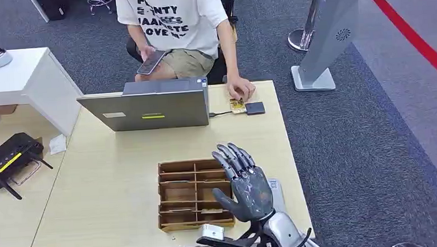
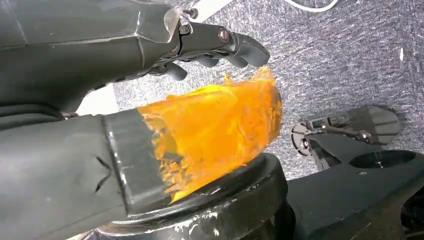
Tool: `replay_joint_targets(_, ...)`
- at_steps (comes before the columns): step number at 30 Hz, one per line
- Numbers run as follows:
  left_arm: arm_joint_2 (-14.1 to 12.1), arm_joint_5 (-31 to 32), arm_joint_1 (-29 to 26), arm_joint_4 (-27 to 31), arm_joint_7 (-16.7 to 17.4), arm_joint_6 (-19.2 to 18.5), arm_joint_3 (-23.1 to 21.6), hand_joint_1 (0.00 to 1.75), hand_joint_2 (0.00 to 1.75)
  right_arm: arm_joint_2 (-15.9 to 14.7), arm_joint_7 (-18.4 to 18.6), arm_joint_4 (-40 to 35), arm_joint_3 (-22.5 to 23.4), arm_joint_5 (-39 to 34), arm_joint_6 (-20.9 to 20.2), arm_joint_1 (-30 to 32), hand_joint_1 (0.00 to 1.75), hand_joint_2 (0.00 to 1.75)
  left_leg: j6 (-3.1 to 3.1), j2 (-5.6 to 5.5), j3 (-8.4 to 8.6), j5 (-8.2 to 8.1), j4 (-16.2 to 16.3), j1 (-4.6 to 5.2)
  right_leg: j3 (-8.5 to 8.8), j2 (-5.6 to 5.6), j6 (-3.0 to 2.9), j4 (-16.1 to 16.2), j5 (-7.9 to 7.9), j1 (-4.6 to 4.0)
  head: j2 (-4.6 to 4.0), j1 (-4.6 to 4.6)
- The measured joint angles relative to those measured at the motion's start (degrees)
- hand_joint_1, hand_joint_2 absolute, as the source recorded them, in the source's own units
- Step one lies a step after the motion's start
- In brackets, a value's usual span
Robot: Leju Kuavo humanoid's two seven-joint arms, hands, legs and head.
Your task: Pass the card to the sensor for recognition and then transmit it.
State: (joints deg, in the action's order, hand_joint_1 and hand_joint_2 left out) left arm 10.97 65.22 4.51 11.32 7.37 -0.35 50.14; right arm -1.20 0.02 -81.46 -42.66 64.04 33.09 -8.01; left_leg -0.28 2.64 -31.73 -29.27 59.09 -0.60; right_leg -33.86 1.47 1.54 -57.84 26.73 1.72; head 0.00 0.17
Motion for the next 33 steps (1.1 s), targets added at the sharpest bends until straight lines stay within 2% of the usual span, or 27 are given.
replay_joint_targets(1,0.0,0.0,0.0,0.0,0.0,0.0,0.0,0.0,0.0,-0.1,0.2,0.2,0.0,0.2,0.0,-0.1,0.7,1.75,0.0,0.0,0.0,0.0,0.0,0.0,0.0,0.0,0.0,0.0,0.0,0.0,0.0,0.0)
replay_joint_targets(3,0.0,0.1,0.0,0.0,0.0,0.0,0.0,0.0,0.0,-0.2,0.5,0.6,0.0,0.7,-0.2,-0.3,0.73,1.75,0.0,0.0,0.0,0.0,0.0,0.0,0.0,0.0,0.0,0.0,0.0,0.0,0.0,0.0)
replay_joint_targets(13,0.0,0.1,0.0,0.0,0.1,-0.1,0.0,0.0,0.0,-0.5,1.0,1.9,-0.1,1.2,-0.5,-0.7,0.77,1.75,0.0,0.0,0.0,0.0,0.0,0.0,0.0,0.0,0.0,0.0,0.0,0.0,0.0,0.0)
replay_joint_targets(16,0.0,0.1,0.0,0.0,0.1,-0.1,0.0,0.0,0.0,-0.5,1.0,2.1,-0.1,1.4,-0.7,-0.7,0.93,1.75,0.0,0.0,0.0,0.0,0.0,0.0,0.0,0.0,0.0,0.0,0.0,0.0,0.0,0.0)
replay_joint_targets(17,0.0,0.1,0.0,0.0,0.1,-0.1,0.0,0.0,0.0,-0.6,1.1,2.2,-0.1,1.4,-0.8,-0.7,0.89,1.75,0.0,0.0,0.0,0.0,0.0,0.0,0.0,0.0,0.0,0.0,0.0,0.0,0.0,0.0)
replay_joint_targets(18,0.0,0.2,0.0,0.0,0.1,-0.1,0.0,0.0,0.0,-0.6,1.1,2.3,-0.1,1.5,-0.8,-0.8,0.99,1.75,0.0,0.0,0.0,0.0,0.0,0.0,0.0,0.0,0.0,0.0,0.0,0.0,0.0,0.0)
replay_joint_targets(22,0.0,0.2,0.0,0.0,0.1,-0.1,0.0,0.0,0.0,-0.6,1.1,2.8,-0.2,1.5,-0.9,-0.9,0.99,1.75,0.0,0.0,0.0,0.0,0.0,0.0,0.0,0.0,0.0,0.0,0.0,0.0,0.0,0.0)
replay_joint_targets(25,0.0,0.2,0.0,0.0,0.1,-0.2,0.0,0.0,0.0,-0.6,1.1,3.4,-0.3,1.5,-1.1,-0.9,1.06,1.75,0.0,0.0,0.0,0.0,0.0,0.0,0.0,0.0,0.0,0.0,0.0,0.0,0.0,0.0)
replay_joint_targets(33,0.0,0.1,0.0,0.0,0.1,-0.2,0.0,0.0,0.0,-0.6,1.3,5.0,-0.5,1.3,-1.4,-0.9,1.06,1.75,0.0,0.0,0.0,0.0,0.0,0.0,0.0,0.0,0.0,0.0,0.0,0.0,0.0,0.0)
